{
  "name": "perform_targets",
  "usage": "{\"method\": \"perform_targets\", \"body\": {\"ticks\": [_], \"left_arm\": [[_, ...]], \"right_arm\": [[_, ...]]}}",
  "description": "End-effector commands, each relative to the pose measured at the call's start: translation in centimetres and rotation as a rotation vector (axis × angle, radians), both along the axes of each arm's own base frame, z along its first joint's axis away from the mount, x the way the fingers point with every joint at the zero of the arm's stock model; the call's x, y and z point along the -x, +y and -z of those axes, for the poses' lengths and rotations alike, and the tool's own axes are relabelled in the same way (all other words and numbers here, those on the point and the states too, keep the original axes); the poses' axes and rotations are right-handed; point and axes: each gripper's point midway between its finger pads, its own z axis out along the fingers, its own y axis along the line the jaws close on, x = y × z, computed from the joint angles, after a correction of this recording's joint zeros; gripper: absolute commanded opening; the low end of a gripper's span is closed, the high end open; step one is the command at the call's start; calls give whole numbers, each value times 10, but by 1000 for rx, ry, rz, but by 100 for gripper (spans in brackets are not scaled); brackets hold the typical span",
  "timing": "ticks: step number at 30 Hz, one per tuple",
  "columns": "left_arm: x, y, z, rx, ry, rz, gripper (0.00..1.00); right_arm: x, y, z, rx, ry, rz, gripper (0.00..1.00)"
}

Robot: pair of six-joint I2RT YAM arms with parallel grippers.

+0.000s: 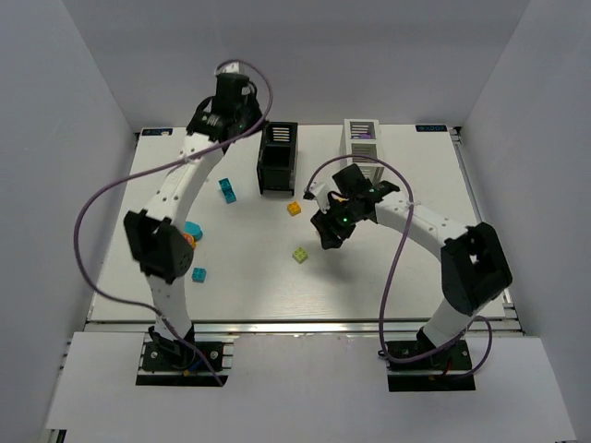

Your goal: Sort the legos into containers by color

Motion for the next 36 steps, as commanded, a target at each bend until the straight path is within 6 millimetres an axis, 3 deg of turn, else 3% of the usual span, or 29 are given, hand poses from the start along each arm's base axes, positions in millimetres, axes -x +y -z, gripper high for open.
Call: {"method": "perform_targets", "body": {"ticks": [1,6,7,8,14,24,36], "left_arm": [[-25,-13,25,-76,160,76,0],[-59,-24,23,30,144,99,0],[-58,-22,44,32,183,85,0],[-65,-22,32,52,129,79,0],[-84,-29,29,101,93,74,0],[-80,-35,58,127,158,91,0],[-74,-34,50,130,141,98,0]], "right_arm": [[17,2,-25,-103,-27,-120,0],[18,-4,-32,-153,-57,-99,0],[17,-5,-34,-162,-59,-94,0],[15,-6,-36,-167,-65,-89,0],[14,-9,-34,-189,-49,-75,0],[18,-9,-41,-230,-49,-70,0],[21,-4,-66,-290,-106,-112,0]]}}
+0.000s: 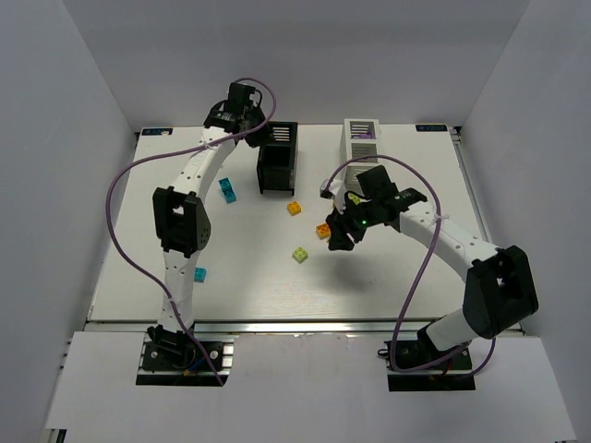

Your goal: Sort the legos into containers by color

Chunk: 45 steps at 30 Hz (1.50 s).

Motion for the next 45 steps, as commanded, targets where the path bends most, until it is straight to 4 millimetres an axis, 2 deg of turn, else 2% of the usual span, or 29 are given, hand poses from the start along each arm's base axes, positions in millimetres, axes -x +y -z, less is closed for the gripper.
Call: {"method": "perform_targets", "body": {"ticks": [1,4,7,8,9,10,11,12,13,14,15,17,18,19,20,21,22,23,24,26,27,28,29,30,32,35,36,41,45], "left_arm": [[6,-1,-45,37,-82,14,0],[9,2,-61,33,-115,9,0],[17,13,-89,22,-177,-12,0],[22,16,-84,9,-166,-12,0],[31,21,-103,13,-199,-16,0],[35,24,-107,9,-212,-18,0],[43,28,-94,-15,-185,-14,0],[55,33,-116,-6,-235,-17,0],[62,37,-117,-11,-243,-21,0],[74,42,-95,-35,-202,-18,0],[88,47,-116,-23,-255,-21,6],[106,56,-113,-36,-261,-30,21],[120,60,-89,-51,-212,-28,28],[136,66,-108,-36,-265,-33,44],[147,69,-105,-32,-266,-34,51],[162,73,-80,-43,-220,-34,56],[177,78,-97,-18,-276,-43,64],[187,81,-94,-3,-276,-52,66],[197,88,-71,-22,-244,-77,68],[219,95,-75,11,-271,-97,70],[230,98,-54,8,-235,-103,70],[237,100,-49,16,-232,-111,70],[246,102,-55,48,-257,-127,70],[254,104,-38,45,-228,-130,71],[264,107,-35,68,-230,-148,71],[276,111,-23,85,-214,-169,71],[279,111,-14,89,-197,-176,71],[289,114,-4,107,-187,-194,71],[294,117,-2,109,-182,-203,71]], "right_arm": [[-4,7,-28,-70,-76,-24,0],[-11,11,-45,-99,-129,-28,0],[-27,19,-68,-136,-192,-18,0],[-33,22,-75,-144,-208,-11,0],[-43,28,-93,-169,-249,-3,0],[-49,32,-95,-177,-235,19,0],[-56,35,-102,-188,-243,31,0],[-63,40,-110,-204,-259,39,0],[-76,47,-122,-223,-277,52,0],[-84,51,-128,-238,-269,80,0],[-94,56,-136,-257,-283,98,0],[-120,70,-154,-296,-279,158,0],[-129,75,-160,-314,-277,178,0],[-146,84,-151,-315,-255,204,0],[-161,91,-173,-355,-287,230,0],[-169,97,-177,-378,-264,261,0],[-185,107,-164,-379,-244,277,0],[-199,112,-181,-412,-282,299,0],[-213,120,-165,-411,-248,326,0],[-236,128,-183,-457,-312,358,0],[-249,134,-165,-450,-291,379,0],[-256,137,-165,-459,-303,391,0],[-268,138,-179,-488,-349,414,0],[-277,143,-166,-485,-341,431,0],[-290,146,-162,-502,-377,452,0],[-302,150,-158,-511,-431,478,5],[-306,150,-147,-497,-431,488,8],[-320,156,-129,-501,-458,508,16],[-326,161,-128,-527,-489,507,21]]}}
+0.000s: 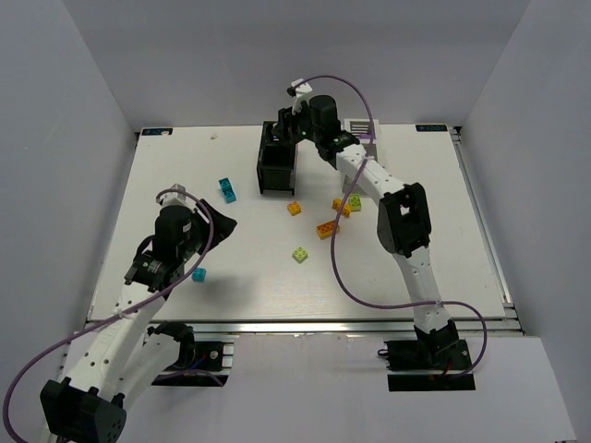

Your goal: Sort the legos into containers by color

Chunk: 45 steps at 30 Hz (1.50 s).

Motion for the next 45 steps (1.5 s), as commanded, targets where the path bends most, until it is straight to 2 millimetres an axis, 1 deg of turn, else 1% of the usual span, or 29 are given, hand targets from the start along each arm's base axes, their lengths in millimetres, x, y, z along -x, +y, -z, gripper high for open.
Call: {"method": "perform_targets", "body": {"ticks": [1,4,5,10,13,16,17,20,21,24,25,27,28,29,30,31,32,33,35,36,37,38,39,40,41,42,43,44,45], "left_arm": [[0,4,-5,21,-22,-33,71],[2,5,-7,30,-28,-42,72],[4,6,-6,28,-22,-47,72],[12,11,-6,31,-16,-66,72],[16,13,-6,36,-15,-74,72],[18,13,-5,47,-14,-79,72],[18,13,-6,50,-16,-77,72],[18,11,-5,54,-13,-73,72],[18,9,-3,57,-6,-61,72],[16,2,-1,71,1,-32,72],[14,1,-3,78,-11,-27,72],[12,-8,-6,100,-17,11,67],[11,-10,-2,103,-5,21,59],[11,-13,-5,111,-11,34,59],[8,-17,-2,116,-3,45,48],[8,-22,0,123,7,63,41],[8,-25,1,130,15,65,37],[6,-30,6,127,33,77,29],[4,-36,8,125,50,72,24],[3,-38,10,117,65,69,23],[2,-46,18,89,90,70,24],[0,-51,15,89,91,63,26],[1,-55,19,78,110,56,32],[7,-66,22,67,130,76,48],[4,-66,34,50,172,20,55],[11,-72,39,29,206,25,62],[13,-73,46,18,232,12,71],[13,-74,55,9,261,-27,73],[16,-76,58,3,276,-34,74]], "right_arm": [[-13,11,-38,-79,-133,27,22],[-20,14,-35,-88,-148,40,27],[-23,14,-27,-86,-142,46,28],[-34,16,-25,-104,-181,80,34],[-37,15,-20,-99,-190,97,42],[-41,12,-16,-89,-200,119,62],[-41,13,-15,-89,-204,120,75],[-43,11,-14,-86,-213,127,89],[-43,12,-16,-87,-216,124,89],[-40,12,-22,-86,-228,109,89],[-37,10,-34,-88,-248,102,89],[-28,11,-38,-61,-271,47,89],[-16,7,-48,-39,-310,-12,89],[-6,8,-74,-52,-355,-48,89],[7,-4,-91,-56,-381,-85,89],[17,-8,-99,-56,-396,-140,89],[34,-13,-104,-66,-400,-274,88],[50,-22,-112,-67,-368,-321,83],[67,-37,-112,-50,-324,-396,58],[81,-45,-126,-37,-334,-419,47],[93,-53,-101,0,-242,-435,22],[98,-64,-97,30,-248,-445,15],[115,-76,-110,42,-256,-444,12],[127,-85,-102,61,-221,-445,17],[137,-97,-76,89,-160,-443,24],[151,-108,-89,112,-198,-437,33],[158,-116,-84,130,-180,-422,61],[167,-128,-58,167,-92,-396,75],[179,-137,-64,187,-102,-391,87]]}}
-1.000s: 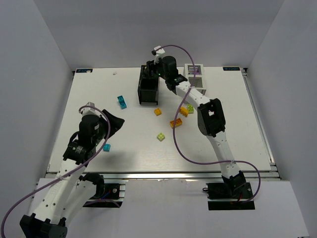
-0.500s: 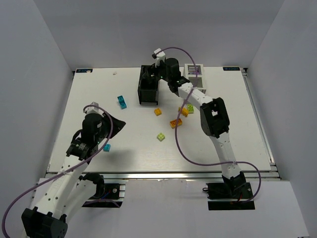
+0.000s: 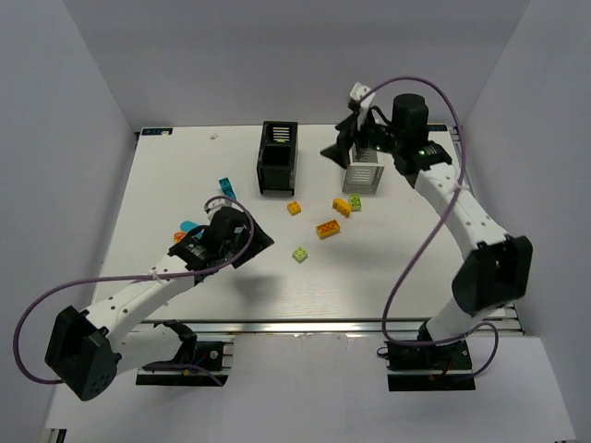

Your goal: Sort the legos into containers by color

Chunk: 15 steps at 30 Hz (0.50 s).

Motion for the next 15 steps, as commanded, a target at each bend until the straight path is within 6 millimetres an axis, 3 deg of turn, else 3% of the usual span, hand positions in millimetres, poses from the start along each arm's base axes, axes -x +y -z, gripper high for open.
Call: {"method": "perform_targets", "body": {"ticks": [1,2,3,6,8,11,15], "left_arm": [[-1,-1,0,-25,24,-107,76],[-1,-3,3,-26,33,-127,77],[1,-10,1,-26,35,-119,78],[3,-17,8,-34,75,-139,79],[4,-25,14,-25,118,-154,80],[3,-36,20,-15,147,-171,80],[3,-47,35,-54,201,-185,79]], "right_arm": [[44,-18,55,134,150,-35,89],[56,-29,80,177,232,-15,89],[66,-37,77,184,229,1,89],[91,-61,99,206,284,62,89],[106,-76,108,203,314,98,84],[115,-90,114,191,348,145,70],[130,-109,118,173,373,193,62]]}}
